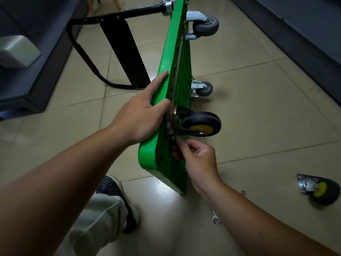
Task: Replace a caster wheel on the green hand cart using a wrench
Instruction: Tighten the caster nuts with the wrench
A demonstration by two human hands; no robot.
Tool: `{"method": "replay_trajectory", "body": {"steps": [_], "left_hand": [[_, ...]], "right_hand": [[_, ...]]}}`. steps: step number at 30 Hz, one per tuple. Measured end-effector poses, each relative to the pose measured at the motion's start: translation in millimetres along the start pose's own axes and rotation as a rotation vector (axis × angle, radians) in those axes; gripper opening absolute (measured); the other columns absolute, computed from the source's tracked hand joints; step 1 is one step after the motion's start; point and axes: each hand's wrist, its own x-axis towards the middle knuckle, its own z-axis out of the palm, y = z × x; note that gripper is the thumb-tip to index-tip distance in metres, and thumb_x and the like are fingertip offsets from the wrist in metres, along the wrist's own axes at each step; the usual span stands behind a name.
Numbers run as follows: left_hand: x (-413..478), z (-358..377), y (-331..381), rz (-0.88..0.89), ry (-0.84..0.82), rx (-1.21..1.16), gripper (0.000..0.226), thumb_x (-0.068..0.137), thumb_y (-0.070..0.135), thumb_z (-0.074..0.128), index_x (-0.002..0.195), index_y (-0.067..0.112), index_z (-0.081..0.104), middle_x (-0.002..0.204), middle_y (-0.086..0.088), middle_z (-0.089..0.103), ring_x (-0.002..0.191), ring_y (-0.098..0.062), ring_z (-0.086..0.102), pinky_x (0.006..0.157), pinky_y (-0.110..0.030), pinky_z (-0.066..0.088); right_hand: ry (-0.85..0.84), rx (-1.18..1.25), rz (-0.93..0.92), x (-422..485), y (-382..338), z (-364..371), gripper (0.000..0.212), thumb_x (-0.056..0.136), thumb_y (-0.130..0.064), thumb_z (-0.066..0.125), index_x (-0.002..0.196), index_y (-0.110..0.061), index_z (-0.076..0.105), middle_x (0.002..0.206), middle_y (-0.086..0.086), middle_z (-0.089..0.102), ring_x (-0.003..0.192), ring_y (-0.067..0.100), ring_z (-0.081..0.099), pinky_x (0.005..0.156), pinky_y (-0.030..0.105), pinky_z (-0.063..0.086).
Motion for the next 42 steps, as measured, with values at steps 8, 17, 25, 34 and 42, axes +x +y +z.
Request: {"method": "replay_trajectory", "body": {"steps": [8,17,25,34,42], "left_hand": [[2,-1,-5,0.023,0.003,0.005,0.067,0.100,0.045,0.053,0.152,0.067,0.017,0.121,0.010,0.050,0.094,-0.018,0.067,0.088,-0.050,0.058],[3,-1,-12,0.040,0.021,-0.015,0.067,0.095,0.048,0.054,0.148,0.071,0.020,0.120,0.018,0.051,0.097,-0.011,0.066,0.089,-0.050,0.057],[4,1,-14,0.052,0.041,-0.053,0.070,0.086,0.048,0.055,0.145,0.073,0.026,0.114,0.051,0.049,0.104,-0.002,0.065,0.093,-0.047,0.056],[4,-1,-13,0.071,0.040,-0.045,0.070,0.086,0.048,0.055,0.143,0.076,0.025,0.124,0.041,0.053,0.105,-0.006,0.066,0.096,-0.046,0.054],[0,5,0,0.042,0.043,-0.007,0.071,0.083,0.055,0.049,0.145,0.075,0.019,0.133,0.012,0.056,0.109,-0.020,0.065,0.098,-0.047,0.054]], "right_hand": [[0.333,-0.320,-0.047,-6,45,-41,0.028,0.092,-0.050,0.056,0.081,-0.029,0.073,0.071,-0.006,0.072,0.064,0.010,0.068,0.055,0.023,0.052],[0.198,-1.098,0.456,-27,179,-151,0.050,0.082,-0.032,0.082,0.117,-0.001,0.062,0.111,0.018,0.061,0.102,0.036,0.062,0.078,0.036,0.052],[0.074,-1.261,0.499,-21,200,-159,0.019,0.082,-0.010,0.075,0.089,-0.004,0.058,0.085,0.014,0.065,0.081,0.036,0.065,0.070,0.039,0.054],[-0.177,-1.237,0.423,-17,158,-160,0.015,0.092,-0.007,0.059,0.107,-0.005,0.060,0.106,0.014,0.055,0.097,0.032,0.059,0.082,0.036,0.048],[-0.107,-0.804,-0.396,-43,63,-113,0.037,0.105,-0.032,0.047,0.142,-0.029,0.053,0.128,-0.028,0.060,0.111,-0.005,0.062,0.095,0.010,0.045]]}}
